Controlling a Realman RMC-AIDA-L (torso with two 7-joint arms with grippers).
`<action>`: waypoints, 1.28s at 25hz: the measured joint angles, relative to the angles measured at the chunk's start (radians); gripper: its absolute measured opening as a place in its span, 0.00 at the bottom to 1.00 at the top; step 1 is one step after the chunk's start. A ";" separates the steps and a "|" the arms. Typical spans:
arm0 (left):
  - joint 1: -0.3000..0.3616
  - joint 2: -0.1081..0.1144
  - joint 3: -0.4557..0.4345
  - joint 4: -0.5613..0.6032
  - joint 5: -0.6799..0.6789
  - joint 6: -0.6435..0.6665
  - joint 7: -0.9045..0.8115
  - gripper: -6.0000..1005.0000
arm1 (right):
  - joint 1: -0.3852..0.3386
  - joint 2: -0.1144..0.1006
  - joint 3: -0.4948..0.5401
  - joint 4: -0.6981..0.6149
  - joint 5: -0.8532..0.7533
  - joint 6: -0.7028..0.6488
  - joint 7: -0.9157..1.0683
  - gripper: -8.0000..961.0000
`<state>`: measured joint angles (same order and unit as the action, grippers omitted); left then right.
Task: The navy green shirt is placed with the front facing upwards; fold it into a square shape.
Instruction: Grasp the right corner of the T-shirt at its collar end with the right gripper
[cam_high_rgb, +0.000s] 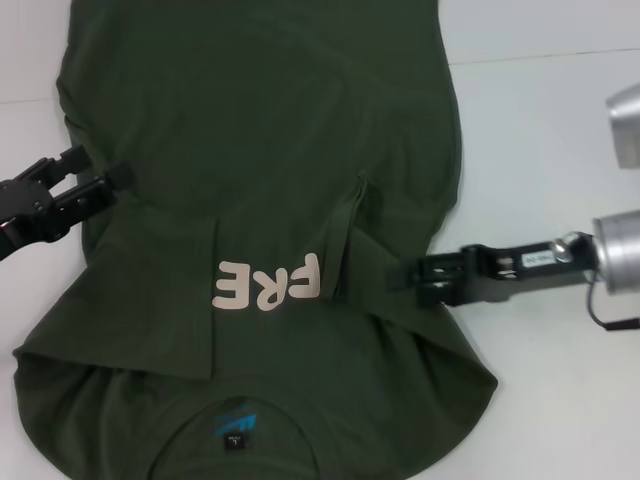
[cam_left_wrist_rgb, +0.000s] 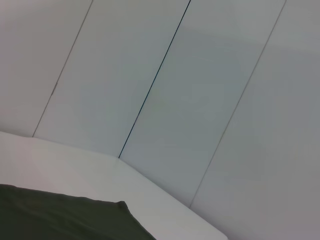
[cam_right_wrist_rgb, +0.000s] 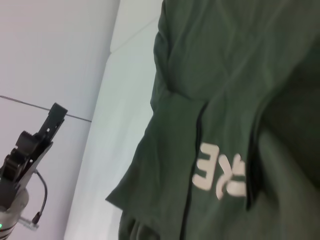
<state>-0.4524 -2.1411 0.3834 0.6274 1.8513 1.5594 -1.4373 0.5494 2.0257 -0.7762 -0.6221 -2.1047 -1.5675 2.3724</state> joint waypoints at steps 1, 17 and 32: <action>0.000 -0.001 0.000 0.000 0.000 0.000 0.000 0.90 | -0.010 -0.004 0.006 0.000 0.000 -0.012 -0.002 0.99; 0.005 -0.008 0.002 -0.011 0.000 0.002 -0.001 0.90 | -0.125 -0.041 0.160 0.003 -0.008 -0.131 -0.166 0.99; -0.004 -0.008 0.004 -0.011 -0.001 0.000 -0.001 0.90 | -0.070 -0.001 0.154 0.013 -0.009 0.025 -0.200 0.99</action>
<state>-0.4560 -2.1491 0.3870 0.6166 1.8502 1.5595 -1.4384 0.4798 2.0246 -0.6225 -0.6095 -2.1134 -1.5429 2.1721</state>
